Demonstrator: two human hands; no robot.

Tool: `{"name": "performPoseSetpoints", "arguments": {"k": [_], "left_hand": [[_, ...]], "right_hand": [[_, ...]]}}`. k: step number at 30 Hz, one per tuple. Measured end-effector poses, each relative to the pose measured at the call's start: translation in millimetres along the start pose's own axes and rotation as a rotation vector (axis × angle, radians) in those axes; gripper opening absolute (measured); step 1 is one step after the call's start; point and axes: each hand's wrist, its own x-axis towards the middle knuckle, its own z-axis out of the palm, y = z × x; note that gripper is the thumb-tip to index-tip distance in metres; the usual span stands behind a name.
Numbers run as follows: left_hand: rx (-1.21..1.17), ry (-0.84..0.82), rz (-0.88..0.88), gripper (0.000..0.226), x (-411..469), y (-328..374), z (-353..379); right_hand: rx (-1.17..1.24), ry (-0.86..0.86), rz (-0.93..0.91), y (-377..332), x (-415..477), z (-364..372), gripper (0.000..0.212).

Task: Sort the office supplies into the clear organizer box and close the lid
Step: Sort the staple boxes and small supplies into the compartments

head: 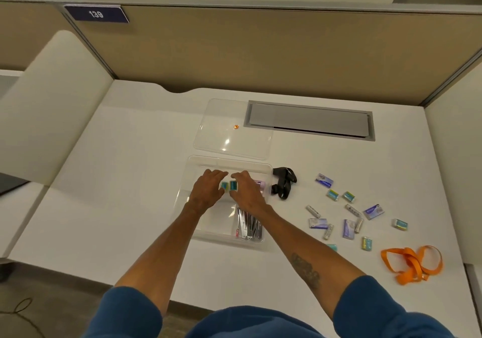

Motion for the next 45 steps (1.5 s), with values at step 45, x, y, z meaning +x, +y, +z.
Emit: {"name": "performPoseSetpoints", "arguments": {"k": [45], "left_hand": [[0.076, -0.199, 0.294, 0.04, 72, 284, 142]], "right_hand": [[-0.16, 0.358, 0.492, 240, -93, -173, 0.026]]}}
